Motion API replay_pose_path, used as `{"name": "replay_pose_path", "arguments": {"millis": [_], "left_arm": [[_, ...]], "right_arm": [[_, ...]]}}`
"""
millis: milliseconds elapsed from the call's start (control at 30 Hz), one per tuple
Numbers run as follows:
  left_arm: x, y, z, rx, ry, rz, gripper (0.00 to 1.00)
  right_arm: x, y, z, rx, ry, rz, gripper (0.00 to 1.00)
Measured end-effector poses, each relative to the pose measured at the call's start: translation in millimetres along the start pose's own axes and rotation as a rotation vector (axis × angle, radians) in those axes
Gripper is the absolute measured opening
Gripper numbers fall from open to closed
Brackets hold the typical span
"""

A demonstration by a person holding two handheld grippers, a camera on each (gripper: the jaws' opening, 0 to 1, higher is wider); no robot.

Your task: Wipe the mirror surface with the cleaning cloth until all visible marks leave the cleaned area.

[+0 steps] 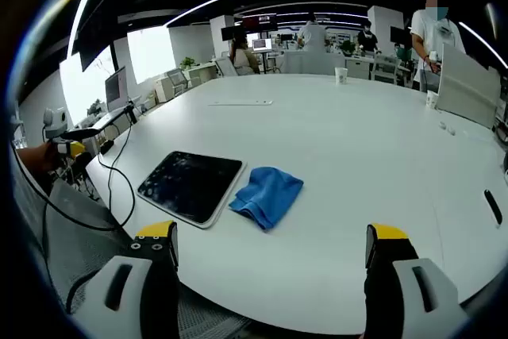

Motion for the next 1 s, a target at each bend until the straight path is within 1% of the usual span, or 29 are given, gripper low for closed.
{"name": "replay_pose_path", "arguments": {"millis": [167,267,500,667,833,1000], "left_arm": [[-1.0,0.5,-1,-0.001,-0.006,-0.008,0.99],[-2.5,1.4,-2,-0.006,-0.010,-0.011,0.99],[-5.0,-0.3,-4,-0.008,-0.010,-0.009,0.99],[-2.3,-2.2,-5,-0.003,-0.002,0.003,0.99],[-0.9,-3.7,-6,-0.002,-0.008,0.001,0.99],[1.0,-3.0,-11,-0.001,-0.010,-0.011,0.99]], "right_arm": [[3.2,1,0,-0.004,-0.004,0.019,0.97],[4.6,2,1,-0.002,0.009,0.002,0.96],[3.6,2,1,0.003,0.014,-0.008,0.95],[2.4,1,0,0.008,0.006,-0.010,0.94],[2.9,1,-1,0.005,0.006,-0.017,0.93],[0.6,2,-2,-0.010,0.011,-0.049,0.94]]}}
Point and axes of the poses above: the point that each gripper's makers call its tool centre point, and the gripper's own axes: z roughly forward along the fingers, y roughly to its left, x roughly out of its underside, the point moved 9 cm from there along -z, roughly backward along the fingers, and after that the axes turned 3 degrees about x, right-handed, at the moved point
